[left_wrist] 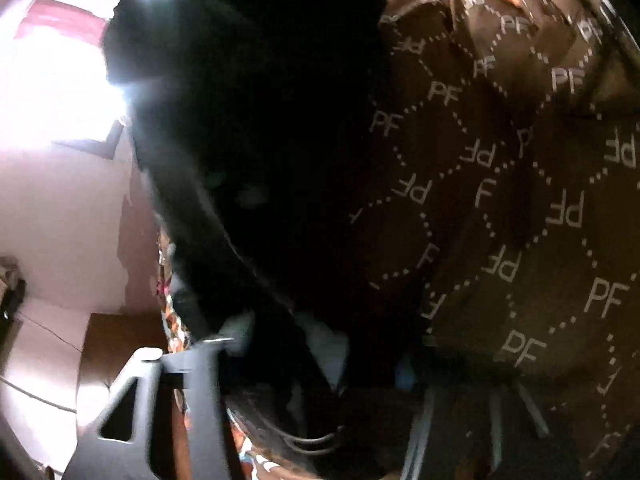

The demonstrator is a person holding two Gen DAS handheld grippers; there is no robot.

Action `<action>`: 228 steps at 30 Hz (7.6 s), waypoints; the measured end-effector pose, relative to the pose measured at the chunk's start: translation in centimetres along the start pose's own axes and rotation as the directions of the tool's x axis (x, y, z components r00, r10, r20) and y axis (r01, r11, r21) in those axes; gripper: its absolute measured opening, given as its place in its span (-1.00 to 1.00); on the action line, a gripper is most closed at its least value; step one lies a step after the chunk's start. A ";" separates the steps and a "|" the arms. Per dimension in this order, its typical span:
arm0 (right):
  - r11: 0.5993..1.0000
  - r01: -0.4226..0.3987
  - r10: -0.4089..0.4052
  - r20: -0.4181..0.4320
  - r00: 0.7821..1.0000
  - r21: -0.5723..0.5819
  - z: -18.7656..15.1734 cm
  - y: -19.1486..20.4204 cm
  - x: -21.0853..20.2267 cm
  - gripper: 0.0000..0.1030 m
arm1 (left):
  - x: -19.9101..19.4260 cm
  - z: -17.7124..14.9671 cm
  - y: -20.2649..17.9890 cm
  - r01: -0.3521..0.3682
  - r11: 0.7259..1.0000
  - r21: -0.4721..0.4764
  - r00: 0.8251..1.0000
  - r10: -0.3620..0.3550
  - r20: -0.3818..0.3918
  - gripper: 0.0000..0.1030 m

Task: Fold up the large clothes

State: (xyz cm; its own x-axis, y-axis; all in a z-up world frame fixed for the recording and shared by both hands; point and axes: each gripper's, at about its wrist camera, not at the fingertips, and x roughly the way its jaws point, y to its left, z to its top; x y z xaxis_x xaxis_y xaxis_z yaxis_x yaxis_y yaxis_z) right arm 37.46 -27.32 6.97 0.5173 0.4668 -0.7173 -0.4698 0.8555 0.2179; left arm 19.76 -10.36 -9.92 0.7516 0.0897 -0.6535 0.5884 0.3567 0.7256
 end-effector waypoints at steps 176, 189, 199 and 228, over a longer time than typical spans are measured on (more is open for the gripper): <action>0.980 0.172 -0.166 -0.065 0.984 0.104 13.5 -11.5 23.9 0.99 | 26.0 -3.7 36.4 0.246 0.109 -0.963 0.946 -0.244 0.214 0.74; 0.984 0.088 -0.080 -0.058 0.995 0.153 12.1 -12.4 24.4 1.00 | 25.4 -3.9 34.8 0.263 0.108 -0.959 0.949 -0.206 0.237 0.75; 0.985 0.096 -0.089 -0.055 0.995 0.146 11.8 -12.3 24.6 1.00 | 25.6 -3.4 34.2 0.243 0.137 -0.960 0.957 -0.194 0.214 0.75; 0.994 0.103 -0.106 0.158 0.982 0.032 8.9 -16.9 13.3 0.99 | 16.6 -10.7 34.5 0.281 0.117 -0.953 0.960 -0.038 0.279 0.76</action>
State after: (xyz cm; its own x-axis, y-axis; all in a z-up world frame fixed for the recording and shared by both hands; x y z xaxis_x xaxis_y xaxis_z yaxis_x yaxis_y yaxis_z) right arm 58.64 -33.60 -0.36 0.6708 0.4026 -0.6228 -0.3913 0.9056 0.1638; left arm 49.33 13.40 1.94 0.7821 -0.1865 -0.5946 -0.0041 0.9526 -0.3041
